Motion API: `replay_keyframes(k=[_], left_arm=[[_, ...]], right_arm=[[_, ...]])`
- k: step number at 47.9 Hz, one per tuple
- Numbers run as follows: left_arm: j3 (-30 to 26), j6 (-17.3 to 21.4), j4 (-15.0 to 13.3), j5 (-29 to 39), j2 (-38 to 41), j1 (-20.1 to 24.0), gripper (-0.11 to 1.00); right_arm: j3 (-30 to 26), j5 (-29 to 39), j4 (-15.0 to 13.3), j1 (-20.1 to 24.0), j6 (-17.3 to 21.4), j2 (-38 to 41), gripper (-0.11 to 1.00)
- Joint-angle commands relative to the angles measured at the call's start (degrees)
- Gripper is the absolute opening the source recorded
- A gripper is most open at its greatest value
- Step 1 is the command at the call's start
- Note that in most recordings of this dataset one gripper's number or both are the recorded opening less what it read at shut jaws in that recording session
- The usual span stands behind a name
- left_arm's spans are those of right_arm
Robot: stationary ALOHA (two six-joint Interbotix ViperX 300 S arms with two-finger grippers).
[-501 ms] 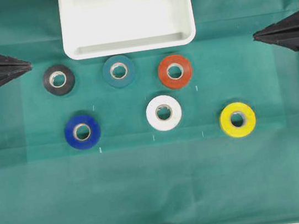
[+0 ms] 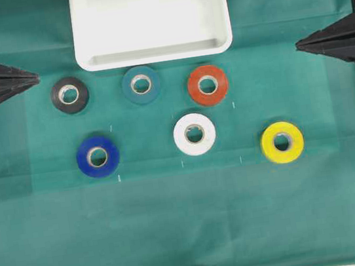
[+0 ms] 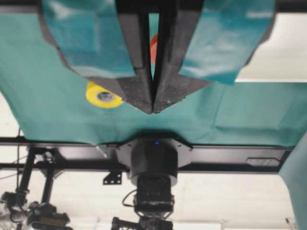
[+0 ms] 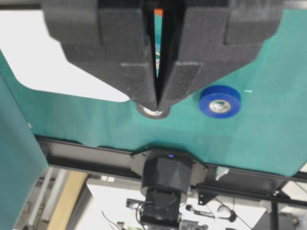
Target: Pick up the tape from a random location and place it into the white case.
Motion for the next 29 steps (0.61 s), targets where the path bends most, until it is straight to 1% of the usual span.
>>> replay_keyframes(k=[1,8,10,12,14,17,21,22,25,27,29], left_arm=[[-1.3,0.1,-0.1,0.5,0.4,-0.1,0.02],[-1.3,0.0,-0.1,1.3,0.4,-0.1,0.02],[-1.3,0.0,-0.1,1.3,0.4,-0.2,0.04],[-1.3,0.0,-0.1,1.3,0.4,-0.1,0.09],[-1.2,-0.1,-0.2,1.4,0.5,-0.1,0.17],[-1.2,-0.4,-0.1,1.7,0.5,-0.1,0.33],[-1.2,-0.4,-0.2,2.2,0.4,-0.2,0.57],[-1.2,-0.4,-0.2,2.3,0.5,-0.1,0.65],[-1.3,-0.4,-0.1,2.7,0.4,-0.2,0.81],[-1.3,-0.4,-0.2,2.9,0.5,-0.2,0.90],[-1.2,-0.4,-0.1,3.2,0.5,-0.2,0.96]], right_arm=[[-1.5,-0.2,0.0,-0.1,0.1,0.4,0.00],[-1.5,-0.2,0.1,-0.2,0.0,0.4,0.00],[-1.5,-0.1,0.0,-0.1,0.0,0.4,0.00],[-1.5,-0.1,0.0,-0.2,0.0,0.4,0.00],[-1.5,-0.2,0.0,-0.1,0.0,0.4,0.00],[-1.5,-0.2,0.1,-0.1,0.0,0.4,0.00],[-1.6,-0.1,0.0,-0.1,0.0,0.4,0.00],[-1.6,-0.1,0.1,-0.1,0.0,0.4,0.00],[-1.7,-0.1,0.0,-0.2,0.0,0.4,0.00],[-1.7,-0.1,0.0,-0.2,-0.1,0.4,0.00],[-1.7,-0.1,0.0,-0.2,-0.1,0.4,0.00]])
